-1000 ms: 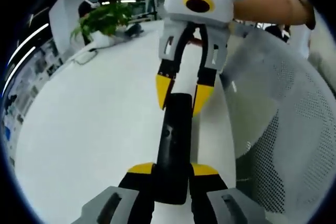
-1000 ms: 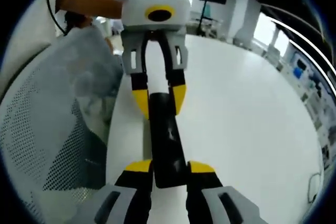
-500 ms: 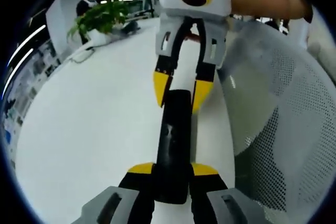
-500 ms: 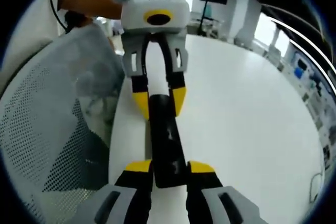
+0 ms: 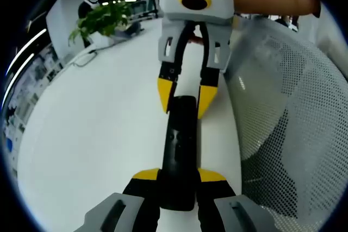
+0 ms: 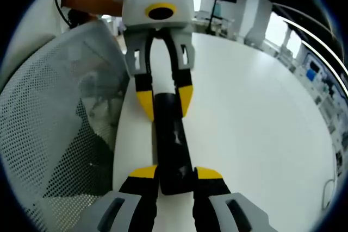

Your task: Press the specified remote control buttons in sequence, fully releasing each button before pressing the next.

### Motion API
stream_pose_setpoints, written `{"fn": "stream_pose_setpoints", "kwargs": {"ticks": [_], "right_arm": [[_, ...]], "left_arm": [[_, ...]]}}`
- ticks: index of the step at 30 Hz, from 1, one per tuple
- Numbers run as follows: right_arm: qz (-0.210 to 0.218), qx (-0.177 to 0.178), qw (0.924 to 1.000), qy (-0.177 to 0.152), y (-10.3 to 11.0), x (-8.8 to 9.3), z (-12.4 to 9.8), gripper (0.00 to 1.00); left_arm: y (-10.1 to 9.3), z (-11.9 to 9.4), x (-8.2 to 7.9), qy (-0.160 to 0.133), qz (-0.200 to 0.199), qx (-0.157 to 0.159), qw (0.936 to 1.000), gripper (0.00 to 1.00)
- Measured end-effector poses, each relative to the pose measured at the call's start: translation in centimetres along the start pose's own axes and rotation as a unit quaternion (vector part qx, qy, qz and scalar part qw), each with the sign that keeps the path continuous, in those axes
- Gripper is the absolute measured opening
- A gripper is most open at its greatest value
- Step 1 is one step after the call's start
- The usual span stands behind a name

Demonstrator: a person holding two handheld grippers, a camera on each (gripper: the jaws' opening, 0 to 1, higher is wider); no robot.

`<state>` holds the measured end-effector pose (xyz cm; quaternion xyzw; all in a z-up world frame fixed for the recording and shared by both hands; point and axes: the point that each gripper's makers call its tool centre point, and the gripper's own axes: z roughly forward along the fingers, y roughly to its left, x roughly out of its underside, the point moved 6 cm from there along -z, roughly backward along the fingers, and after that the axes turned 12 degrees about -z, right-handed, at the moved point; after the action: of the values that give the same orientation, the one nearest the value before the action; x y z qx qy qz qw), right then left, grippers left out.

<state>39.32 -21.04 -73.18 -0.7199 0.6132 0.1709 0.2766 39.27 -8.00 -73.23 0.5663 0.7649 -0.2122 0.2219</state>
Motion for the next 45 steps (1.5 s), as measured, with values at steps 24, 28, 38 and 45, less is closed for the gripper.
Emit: {"fn": "stream_pose_setpoints", "kwargs": {"ticks": [24, 28, 38, 45], "right_arm": [[0.006, -0.002, 1.0, 0.001, 0.0, 0.3, 0.2, 0.22], [0.01, -0.001, 0.9999, 0.004, 0.0, 0.4, 0.0, 0.23], [0.017, -0.004, 0.9998, 0.003, 0.4, -0.2, -1.4, 0.26], [0.006, -0.026, 0.9996, 0.012, 0.8, -1.0, -2.6, 0.07]], "left_arm": [[0.1, 0.0, 0.3, -0.031, -0.011, 0.012, 0.9994, 0.24], [0.2, 0.0, 0.4, -0.032, -0.012, 0.012, 0.9993, 0.24], [0.1, 0.0, 0.4, -0.035, -0.011, 0.012, 0.9993, 0.24], [0.2, 0.0, 0.5, -0.037, -0.012, 0.013, 0.9991, 0.24]]}}
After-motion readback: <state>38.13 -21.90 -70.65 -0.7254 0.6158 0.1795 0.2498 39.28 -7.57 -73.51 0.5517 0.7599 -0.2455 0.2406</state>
